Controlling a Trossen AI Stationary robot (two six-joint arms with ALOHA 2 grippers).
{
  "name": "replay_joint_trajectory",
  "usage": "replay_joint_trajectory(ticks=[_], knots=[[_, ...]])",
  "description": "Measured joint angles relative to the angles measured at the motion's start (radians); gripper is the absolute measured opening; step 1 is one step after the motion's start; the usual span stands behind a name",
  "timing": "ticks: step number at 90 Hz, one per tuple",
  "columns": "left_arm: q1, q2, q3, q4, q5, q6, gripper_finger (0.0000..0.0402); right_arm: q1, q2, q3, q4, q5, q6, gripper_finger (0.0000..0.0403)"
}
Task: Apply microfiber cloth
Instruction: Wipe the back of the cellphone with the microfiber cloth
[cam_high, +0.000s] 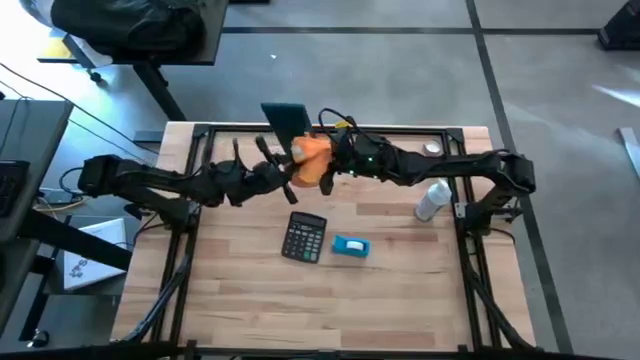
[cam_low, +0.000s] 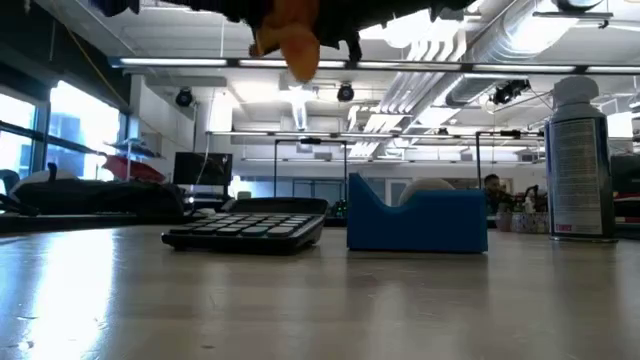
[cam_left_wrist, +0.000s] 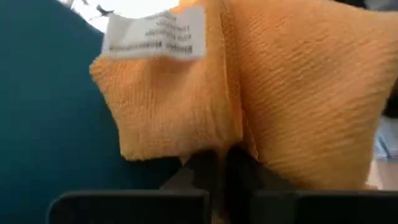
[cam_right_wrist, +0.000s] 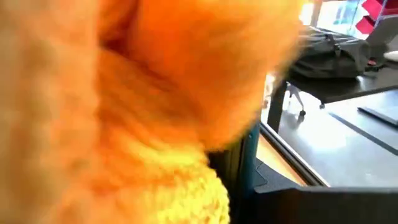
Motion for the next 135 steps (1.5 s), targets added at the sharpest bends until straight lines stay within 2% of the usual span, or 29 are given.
replay_joint_trajectory(ticks=[19, 45, 67, 78, 84, 98, 117, 125, 135], knots=[[0.006, -0.076, -0.028, 0.003, -0.117, 0.116, 0.0, 0.009, -0.005, 0.002, 0.005, 0.02, 0.007, 0.0], [0.055, -0.165, -0.027, 0.129, -0.133, 0.29, 0.0, 0.021, -0.005, 0.002, -0.045, 0.0, 0.008, 0.0], [0.133, -0.241, -0.026, 0.153, -0.081, 0.318, 0.0, 0.045, -0.005, 0.002, -0.045, -0.04, -0.047, 0.0], [0.179, -0.253, -0.025, 0.158, 0.041, 0.239, 0.0, 0.059, 0.001, 0.002, -0.043, -0.049, -0.059, 0.0], [0.191, -0.251, -0.021, 0.149, 0.085, 0.196, 0.0, 0.063, 0.004, 0.002, -0.046, -0.024, -0.053, 0.0], [0.184, -0.243, -0.017, 0.144, 0.101, 0.174, 0.0, 0.062, 0.005, 0.002, -0.076, 0.073, -0.049, 0.0], [0.101, -0.27, -0.016, 0.135, 0.012, 0.237, 0.0, 0.054, 0.005, 0.002, -0.117, 0.164, -0.068, 0.0], [0.068, -0.277, -0.016, 0.107, -0.006, 0.234, 0.0, 0.053, 0.005, 0.002, -0.119, 0.233, -0.088, 0.0], [0.045, -0.276, -0.016, 0.072, -0.023, 0.218, 0.0, 0.053, 0.001, 0.002, -0.116, 0.268, -0.115, 0.0]])
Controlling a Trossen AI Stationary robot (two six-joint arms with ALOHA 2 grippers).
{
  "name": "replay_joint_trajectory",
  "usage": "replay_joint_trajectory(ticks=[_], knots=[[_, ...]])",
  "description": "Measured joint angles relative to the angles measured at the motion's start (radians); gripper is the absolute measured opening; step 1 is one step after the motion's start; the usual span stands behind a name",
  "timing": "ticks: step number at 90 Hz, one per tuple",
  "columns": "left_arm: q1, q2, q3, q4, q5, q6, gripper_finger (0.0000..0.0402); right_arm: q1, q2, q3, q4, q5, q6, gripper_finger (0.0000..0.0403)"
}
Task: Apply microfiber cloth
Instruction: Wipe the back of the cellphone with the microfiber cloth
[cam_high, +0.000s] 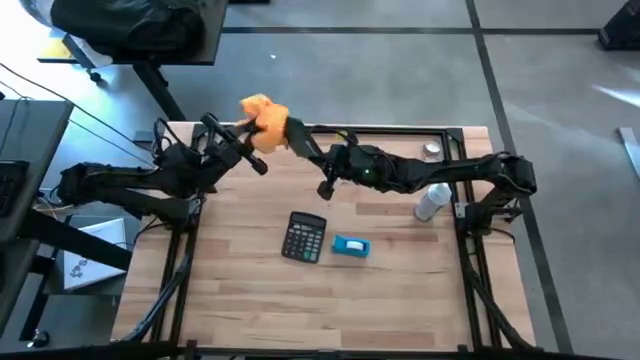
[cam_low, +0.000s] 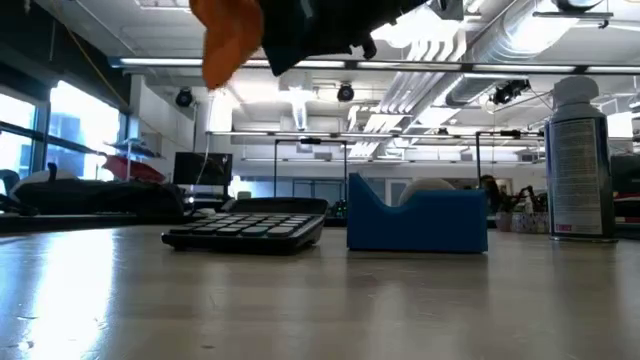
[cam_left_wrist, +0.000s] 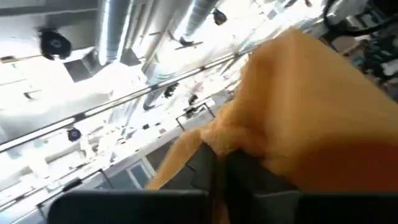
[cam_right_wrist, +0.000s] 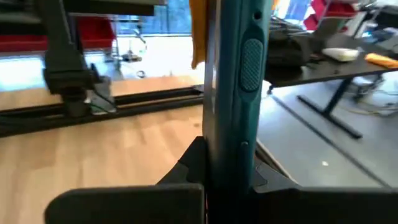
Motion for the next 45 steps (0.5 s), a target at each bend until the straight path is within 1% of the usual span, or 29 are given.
replay_joint_trajectory(ticks=[5, 10, 16, 20, 28, 45], knots=[[-0.004, 0.006, 0.0, -0.007, 0.015, -0.033, 0.0, 0.0, -0.002, 0.0, 0.003, 0.026, -0.011, 0.0], [-0.004, 0.017, 0.0, -0.009, 0.065, -0.081, 0.0, 0.002, -0.003, 0.0, 0.006, 0.034, -0.017, 0.0], [-0.001, 0.041, 0.0, -0.006, 0.152, -0.127, 0.0, 0.002, 0.001, 0.0, 0.004, 0.017, -0.017, 0.0], [0.004, 0.063, 0.0, 0.01, 0.187, -0.146, 0.0, 0.001, 0.004, 0.0, 0.003, -0.006, -0.017, 0.0], [0.016, 0.12, 0.0, 0.074, 0.191, -0.152, 0.0, 0.002, 0.012, 0.0, -0.002, -0.038, -0.017, 0.0], [0.031, 0.219, 0.0, 0.246, 0.22, -0.154, 0.0, 0.004, 0.013, 0.0, -0.052, -0.038, 0.0, 0.0]])
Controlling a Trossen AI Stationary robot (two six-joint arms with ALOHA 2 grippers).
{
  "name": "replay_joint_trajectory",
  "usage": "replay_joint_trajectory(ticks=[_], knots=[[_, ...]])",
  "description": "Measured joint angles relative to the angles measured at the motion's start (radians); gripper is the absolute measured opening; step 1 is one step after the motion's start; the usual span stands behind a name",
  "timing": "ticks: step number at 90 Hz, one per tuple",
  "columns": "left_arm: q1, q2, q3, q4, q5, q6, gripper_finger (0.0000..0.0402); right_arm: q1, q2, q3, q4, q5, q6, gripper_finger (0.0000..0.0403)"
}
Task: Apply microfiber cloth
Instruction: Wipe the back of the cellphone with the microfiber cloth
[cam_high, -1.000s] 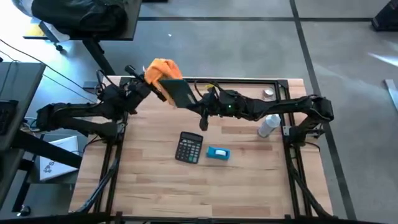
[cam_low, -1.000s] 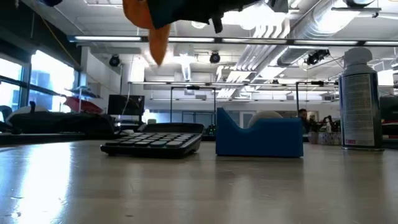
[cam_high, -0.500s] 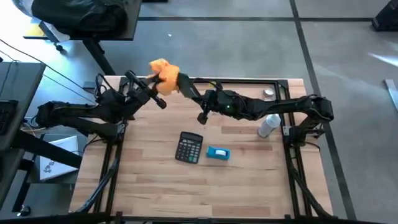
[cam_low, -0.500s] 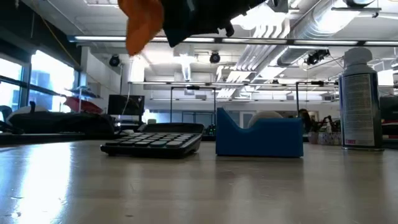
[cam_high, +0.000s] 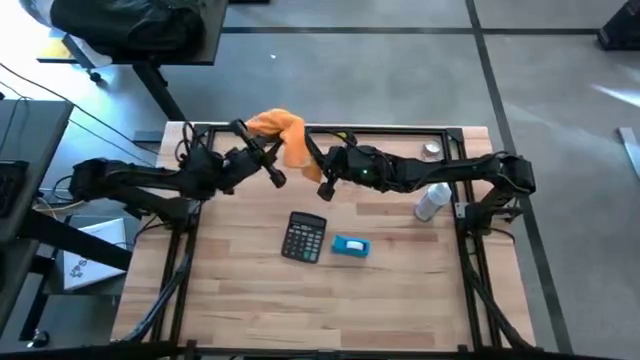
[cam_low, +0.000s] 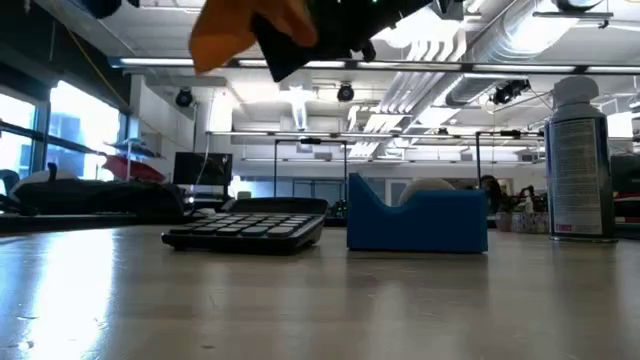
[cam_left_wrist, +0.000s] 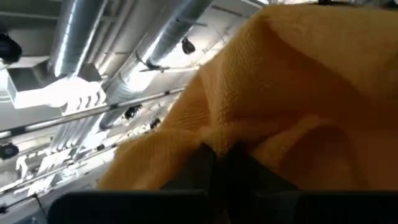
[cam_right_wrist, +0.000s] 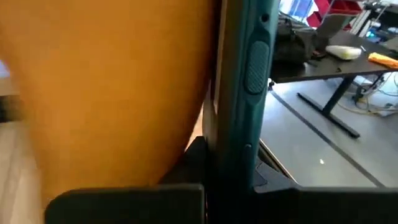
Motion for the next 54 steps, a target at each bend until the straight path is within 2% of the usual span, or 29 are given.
replay_joint_trajectory(ticks=[9, 25, 38, 45, 54], knots=[[0.0, 0.03, 0.016, 0.051, 0.02, 0.0, 0.0, 0.0, 0.0, 0.0, -0.016, 0.003, -0.003, 0.0], [0.0, 0.078, 0.087, 0.042, 0.063, 0.0, 0.0, 0.0, 0.0, 0.0, -0.042, 0.009, -0.017, 0.0], [0.0, 0.114, 0.124, 0.031, 0.068, 0.0, 0.0, 0.001, 0.0, 0.0, -0.039, 0.068, -0.065, 0.0], [-0.001, 0.124, 0.127, 0.018, 0.049, -0.001, 0.0, 0.005, 0.0, 0.0, -0.045, 0.121, -0.103, 0.0], [-0.012, 0.122, 0.127, -0.061, -0.028, -0.02, 0.0, 0.015, 0.0, 0.0, -0.05, 0.202, -0.184, 0.0]])
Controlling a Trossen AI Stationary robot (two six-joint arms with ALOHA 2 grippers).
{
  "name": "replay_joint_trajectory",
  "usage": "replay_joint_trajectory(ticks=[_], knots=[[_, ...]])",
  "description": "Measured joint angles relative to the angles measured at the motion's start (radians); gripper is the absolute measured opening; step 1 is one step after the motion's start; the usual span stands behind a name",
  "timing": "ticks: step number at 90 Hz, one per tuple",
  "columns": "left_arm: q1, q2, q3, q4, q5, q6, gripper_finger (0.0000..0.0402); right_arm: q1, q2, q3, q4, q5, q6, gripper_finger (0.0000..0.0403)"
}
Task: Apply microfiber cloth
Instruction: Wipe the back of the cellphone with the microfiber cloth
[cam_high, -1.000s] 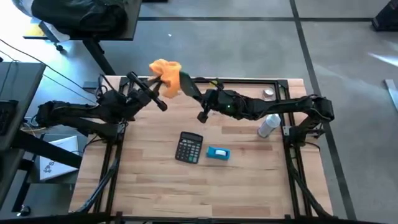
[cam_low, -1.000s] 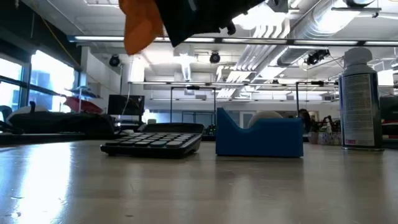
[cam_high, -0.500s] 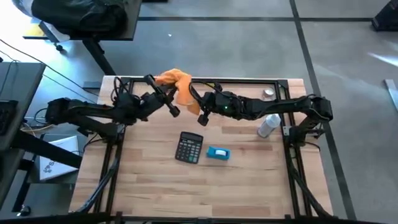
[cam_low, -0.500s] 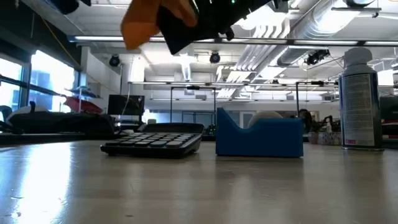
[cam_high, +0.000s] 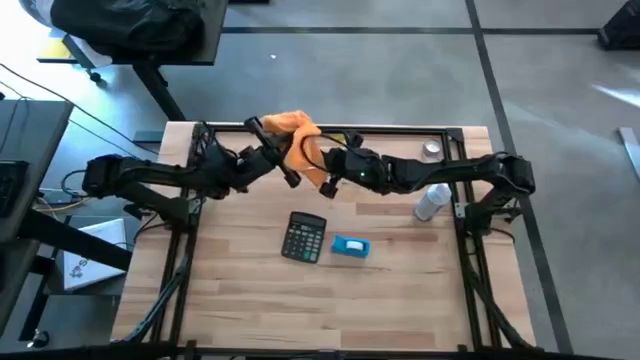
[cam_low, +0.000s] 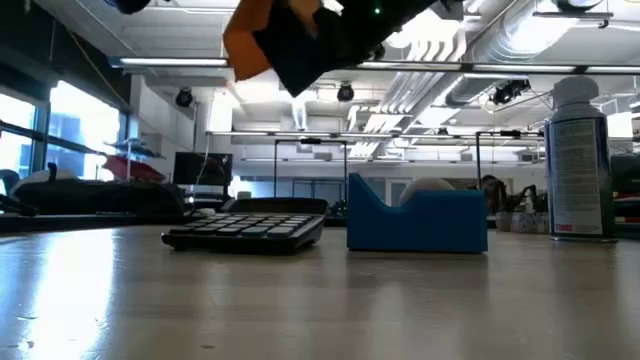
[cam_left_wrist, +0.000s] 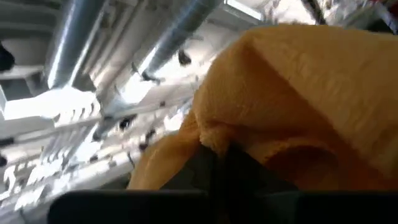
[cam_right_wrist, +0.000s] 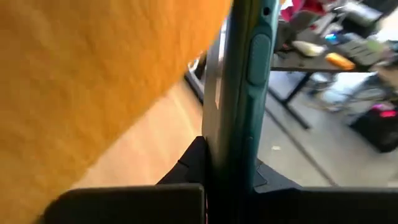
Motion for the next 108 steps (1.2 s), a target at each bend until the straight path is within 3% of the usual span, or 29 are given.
replay_joint_trajectory(ticks=[17, 38, 54, 63, 74, 86, 108], knots=[[-0.063, -0.057, -0.06, -0.104, -0.197, -0.005, 0.0, 0.022, -0.004, 0.0, -0.101, 0.215, -0.229, 0.0], [-0.202, -0.247, -0.197, -0.13, -0.376, -0.028, 0.0, 0.023, -0.002, 0.0, -0.383, 0.369, -0.417, 0.0], [-0.203, -0.387, -0.231, -0.426, -0.442, -0.327, 0.0, 0.059, 0.0, 0.0, -0.403, 0.514, -0.682, 0.0], [-0.148, -0.432, -0.232, -0.668, -0.353, -0.567, 0.0, 0.081, 0.0, 0.0, -0.34, 0.563, -0.857, 0.0], [-0.036, -0.455, -0.232, -0.908, -0.111, -0.759, 0.0, 0.107, 0.0, 0.0, -0.252, 0.566, -1.002, 0.0], [0.084, -0.455, -0.232, -1.027, 0.131, -0.819, 0.0, 0.135, 0.0, 0.0, -0.201, 0.582, -1.136, 0.0], [0.305, -0.448, -0.248, -1.149, 0.431, -0.871, 0.0, 0.178, 0.0, 0.0, -0.226, 0.578, -1.224, 0.0]])
